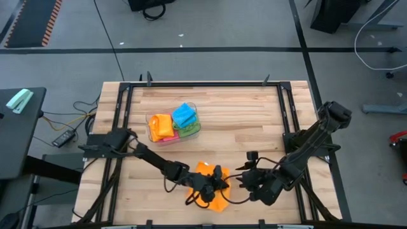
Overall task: Fold microfiber towels
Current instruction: Fold the yellow microfiber towel
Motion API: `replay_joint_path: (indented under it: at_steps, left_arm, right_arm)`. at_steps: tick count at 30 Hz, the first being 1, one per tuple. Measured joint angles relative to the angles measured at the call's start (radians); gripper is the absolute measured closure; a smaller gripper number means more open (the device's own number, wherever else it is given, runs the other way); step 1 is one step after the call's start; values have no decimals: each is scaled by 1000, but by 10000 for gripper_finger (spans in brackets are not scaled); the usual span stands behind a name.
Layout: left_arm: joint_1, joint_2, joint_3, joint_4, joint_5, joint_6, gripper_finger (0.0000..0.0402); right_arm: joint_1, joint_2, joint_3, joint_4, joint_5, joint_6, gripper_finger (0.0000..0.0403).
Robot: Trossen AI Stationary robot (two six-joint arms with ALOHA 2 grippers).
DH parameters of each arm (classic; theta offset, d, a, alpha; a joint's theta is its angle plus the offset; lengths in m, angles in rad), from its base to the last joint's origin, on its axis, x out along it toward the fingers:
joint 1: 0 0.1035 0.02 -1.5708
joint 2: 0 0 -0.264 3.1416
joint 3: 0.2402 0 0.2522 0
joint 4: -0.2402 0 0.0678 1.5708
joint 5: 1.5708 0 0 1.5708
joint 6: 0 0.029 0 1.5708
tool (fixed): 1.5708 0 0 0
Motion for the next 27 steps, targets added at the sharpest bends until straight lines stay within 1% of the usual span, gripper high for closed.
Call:
replay_joint_path:
  at_steps: [4,8,11,15,19,24,27]
  left_arm:
    - [7,82,88,5,8,39,373]
    - [5,135,163,2,12,124,385]
    - [9,157,208,4,49,127,391]
    - [24,160,246,-19,109,111,383]
    - [39,160,270,-17,147,77,378]
    - [66,160,281,-15,254,-2,388]
    - [80,160,281,-17,293,-65,390]
  right_arm:
    - [3,-14,0,-2,9,-1,237]
    - [4,-12,0,-8,25,-1,237]
    - [4,-11,0,-10,26,0,237]
    - [4,-12,0,-15,26,-7,237]
    - [4,-37,0,-22,26,-14,237]
    - [4,-76,0,-24,26,-13,237]
    - [4,-84,0,-24,25,-10,237]
